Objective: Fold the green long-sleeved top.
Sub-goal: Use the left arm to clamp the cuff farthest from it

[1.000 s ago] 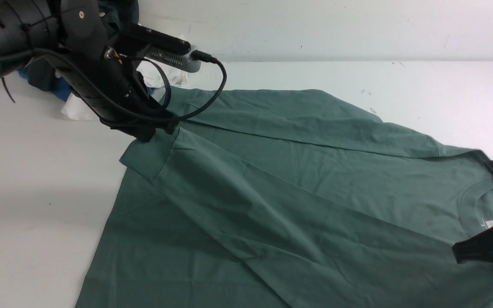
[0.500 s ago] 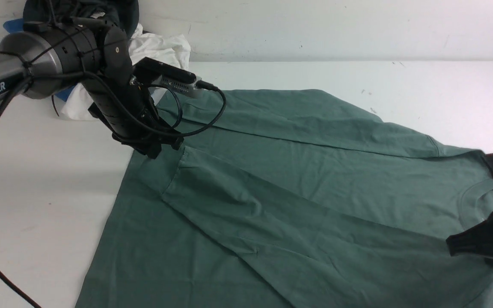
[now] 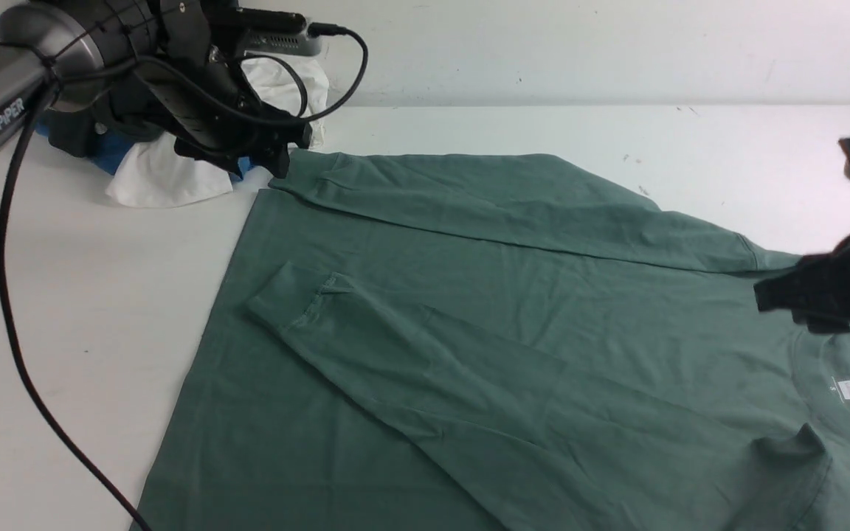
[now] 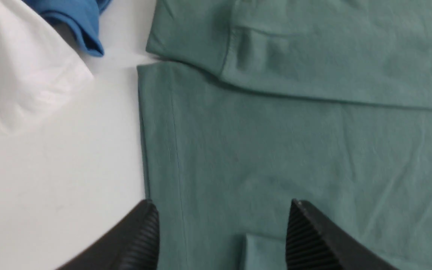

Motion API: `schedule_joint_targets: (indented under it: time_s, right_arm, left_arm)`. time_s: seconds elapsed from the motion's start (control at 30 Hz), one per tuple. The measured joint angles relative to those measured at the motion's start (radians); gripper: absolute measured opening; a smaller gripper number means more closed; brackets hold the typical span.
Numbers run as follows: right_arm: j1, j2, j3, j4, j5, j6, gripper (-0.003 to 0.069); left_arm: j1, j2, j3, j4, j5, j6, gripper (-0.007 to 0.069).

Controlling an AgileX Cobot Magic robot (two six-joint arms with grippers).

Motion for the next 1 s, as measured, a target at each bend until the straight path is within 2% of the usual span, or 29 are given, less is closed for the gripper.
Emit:
schedule_joint_targets:
  time_s: [0.23, 0.5, 1.0]
  right_arm:
    - [0.000, 0.003, -0.048, 0.078, -0.027, -0.052, 0.0287]
    - [0.000, 0.039, -0.048, 0.151, -0.006, -0.148, 0.0287]
    - [0.000, 0.087, -0.048, 0.155, -0.005, -0.170, 0.0287]
  left_arm:
    - [0.029, 0.215, -0.180, -0.059, -0.112, -0.014, 0.0412]
    - [0.027, 0.352, -0.226, -0.075, -0.303, -0.077, 0.0412]
    - [-0.038, 0.372, -0.233, -0.110, -0.321, -0.068, 0.0404]
